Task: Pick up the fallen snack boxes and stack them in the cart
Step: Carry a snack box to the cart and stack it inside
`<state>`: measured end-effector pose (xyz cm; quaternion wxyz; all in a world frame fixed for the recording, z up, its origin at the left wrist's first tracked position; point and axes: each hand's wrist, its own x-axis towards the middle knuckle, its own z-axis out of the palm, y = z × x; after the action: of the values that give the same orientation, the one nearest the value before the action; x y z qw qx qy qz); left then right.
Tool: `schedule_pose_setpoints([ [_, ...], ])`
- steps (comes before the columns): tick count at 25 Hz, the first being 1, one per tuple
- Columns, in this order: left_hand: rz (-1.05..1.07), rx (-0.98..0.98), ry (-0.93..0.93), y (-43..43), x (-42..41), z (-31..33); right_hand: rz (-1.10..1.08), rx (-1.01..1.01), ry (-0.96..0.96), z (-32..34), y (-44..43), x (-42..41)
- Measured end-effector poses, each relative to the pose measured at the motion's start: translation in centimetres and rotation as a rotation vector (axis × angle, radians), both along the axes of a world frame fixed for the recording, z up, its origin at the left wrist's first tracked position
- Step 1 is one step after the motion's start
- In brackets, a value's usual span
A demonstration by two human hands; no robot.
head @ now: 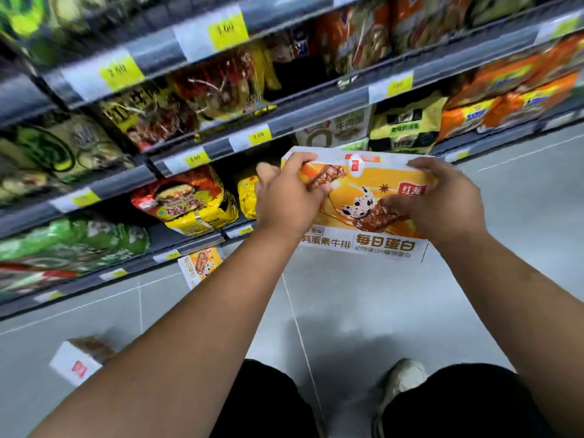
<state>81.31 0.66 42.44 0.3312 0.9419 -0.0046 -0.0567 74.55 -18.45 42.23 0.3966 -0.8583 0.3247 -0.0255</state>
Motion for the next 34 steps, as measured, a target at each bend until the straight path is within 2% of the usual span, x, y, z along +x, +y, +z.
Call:
schedule_pose_setpoints([
  [2, -0.032, -0.023, -0.028, -1.7, -0.7, 8.2, -0.039, 0.004, -0.043, 8.3, -1.5, -0.9],
  [7, -0.117, -0.028, -0.174, -6.0, -2.4, 24.7, -0.111, 0.011, -0.158, 24.6, -5.7, -3.9],
  [11, -0.208, -0.054, -0.232, -11.7, -3.6, 35.1, -0.211, 0.021, -0.247, 33.9, -11.1, -6.2],
  [14, -0.267, -0.076, -0.288, -16.5, -4.6, 39.6, -0.244, -0.023, -0.297, 38.7, -15.4, -8.4],
  [18, -0.319, -0.128, -0.312, -24.0, -6.7, 42.9, -0.305, -0.091, -0.315, 42.7, -21.7, -11.8],
  [25, -0.449, -0.167, -0.326, -35.3, -8.1, 42.6, -0.474, -0.135, -0.275, 43.2, -30.4, -16.0],
  [34, -0.675, -0.239, -0.329, -50.8, -2.3, 43.2, -0.667, -0.255, -0.262, 44.6, -42.3, -13.2],
])
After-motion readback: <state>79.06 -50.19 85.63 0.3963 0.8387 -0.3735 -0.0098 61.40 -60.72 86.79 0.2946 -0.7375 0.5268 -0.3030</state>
